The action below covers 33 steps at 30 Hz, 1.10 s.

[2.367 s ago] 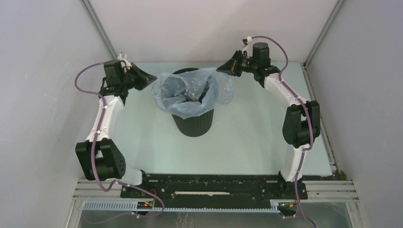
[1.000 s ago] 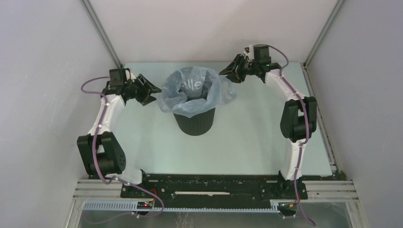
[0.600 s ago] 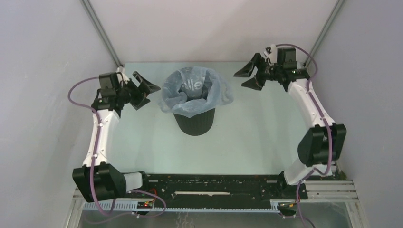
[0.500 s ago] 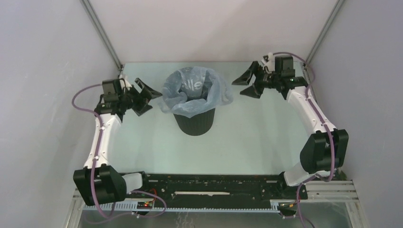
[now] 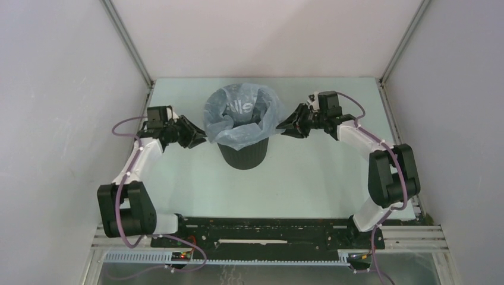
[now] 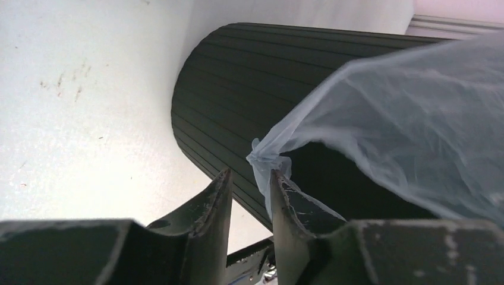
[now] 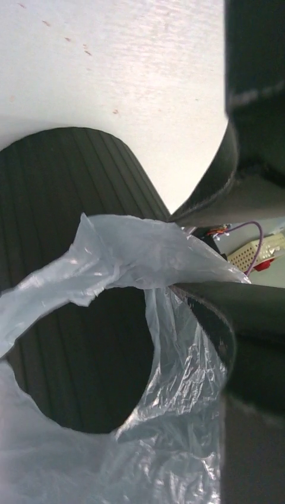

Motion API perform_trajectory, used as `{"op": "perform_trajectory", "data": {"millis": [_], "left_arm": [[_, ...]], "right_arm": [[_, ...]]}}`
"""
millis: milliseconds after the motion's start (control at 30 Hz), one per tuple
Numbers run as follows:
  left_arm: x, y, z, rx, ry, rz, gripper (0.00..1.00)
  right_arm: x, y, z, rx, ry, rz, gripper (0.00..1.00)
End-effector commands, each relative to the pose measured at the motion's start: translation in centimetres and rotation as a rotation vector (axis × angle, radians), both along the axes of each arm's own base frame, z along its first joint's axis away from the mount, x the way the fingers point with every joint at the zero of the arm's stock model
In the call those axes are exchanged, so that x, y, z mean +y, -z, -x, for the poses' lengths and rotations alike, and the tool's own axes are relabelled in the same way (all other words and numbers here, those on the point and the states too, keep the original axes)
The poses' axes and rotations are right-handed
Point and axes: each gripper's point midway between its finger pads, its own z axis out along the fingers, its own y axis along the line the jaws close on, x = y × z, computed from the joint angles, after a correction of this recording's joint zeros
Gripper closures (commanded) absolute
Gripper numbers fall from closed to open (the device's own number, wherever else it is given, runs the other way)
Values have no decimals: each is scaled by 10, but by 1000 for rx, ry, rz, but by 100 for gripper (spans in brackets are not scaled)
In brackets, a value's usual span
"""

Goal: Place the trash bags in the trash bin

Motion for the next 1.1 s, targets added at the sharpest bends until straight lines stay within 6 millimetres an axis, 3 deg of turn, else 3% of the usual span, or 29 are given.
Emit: {"op": "perform_trajectory", "data": {"millis": [0, 200, 333, 567, 700, 767, 933, 1000, 1067], "left_arm": [[-5, 15, -6, 15, 23, 26, 67], [-11, 25, -10, 7, 26, 68, 68], [-16, 43, -9, 62, 44, 88, 77], [-20, 43, -8, 58, 56, 66, 77], [-8, 47, 8, 103, 51, -34, 73], [7, 42, 21, 108, 17, -132, 69], [45, 14, 54, 70, -127, -286, 41], [59, -10, 63, 8, -200, -344, 31], [65, -49, 68, -103, -255, -367, 24]], "right_arm": [[18, 2, -19, -52, 3, -56, 60], [27, 19, -25, -35, 6, -54, 72], [29, 25, -27, -34, 3, -52, 73], [30, 49, -24, -16, -22, -5, 72], [21, 41, -26, -55, -15, 14, 69], [14, 30, -23, -71, -11, 25, 64], [2, 9, -11, -104, -42, 60, 47], [-1, -4, -4, -127, -71, 84, 41], [-9, -16, 5, -156, -93, 131, 34]]}}
